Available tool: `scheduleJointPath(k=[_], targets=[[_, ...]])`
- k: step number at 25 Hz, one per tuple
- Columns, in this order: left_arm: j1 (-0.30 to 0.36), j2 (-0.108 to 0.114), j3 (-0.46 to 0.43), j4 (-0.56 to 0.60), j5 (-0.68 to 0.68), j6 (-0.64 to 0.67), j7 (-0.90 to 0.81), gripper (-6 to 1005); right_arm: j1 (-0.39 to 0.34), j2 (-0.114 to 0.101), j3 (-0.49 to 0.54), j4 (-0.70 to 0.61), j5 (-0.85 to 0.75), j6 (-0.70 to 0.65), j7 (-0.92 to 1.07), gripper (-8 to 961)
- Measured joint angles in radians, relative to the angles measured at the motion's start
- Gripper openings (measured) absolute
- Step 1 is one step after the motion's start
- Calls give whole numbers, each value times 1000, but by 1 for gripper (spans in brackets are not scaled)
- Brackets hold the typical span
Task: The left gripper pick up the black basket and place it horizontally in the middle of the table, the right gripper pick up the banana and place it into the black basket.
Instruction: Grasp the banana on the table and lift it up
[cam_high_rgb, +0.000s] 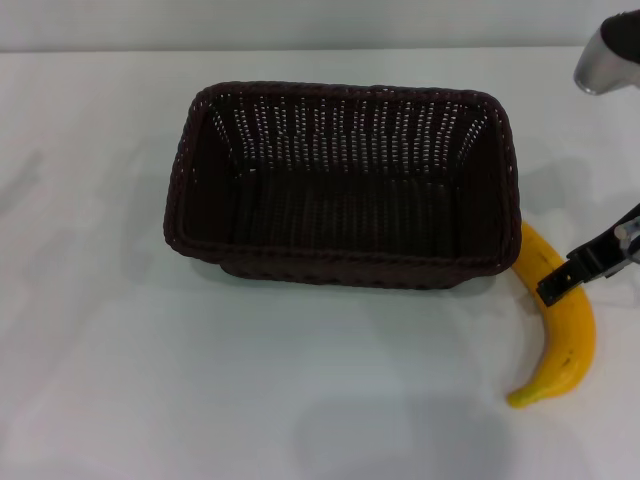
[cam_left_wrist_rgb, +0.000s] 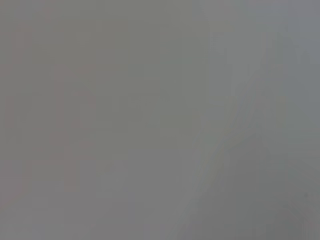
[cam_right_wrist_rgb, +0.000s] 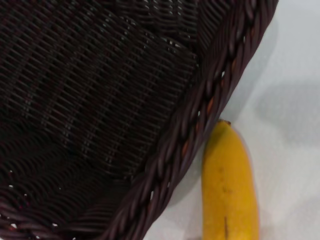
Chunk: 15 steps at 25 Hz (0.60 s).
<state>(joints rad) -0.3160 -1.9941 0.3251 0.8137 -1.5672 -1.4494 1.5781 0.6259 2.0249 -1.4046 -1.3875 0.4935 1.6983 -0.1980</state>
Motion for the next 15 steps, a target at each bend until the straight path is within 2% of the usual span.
scheduleJointPath(k=[15], targets=[[11,2,0,-1,-7,-3,14,880,16,-6,-99,81,-25,-56,57,804]])
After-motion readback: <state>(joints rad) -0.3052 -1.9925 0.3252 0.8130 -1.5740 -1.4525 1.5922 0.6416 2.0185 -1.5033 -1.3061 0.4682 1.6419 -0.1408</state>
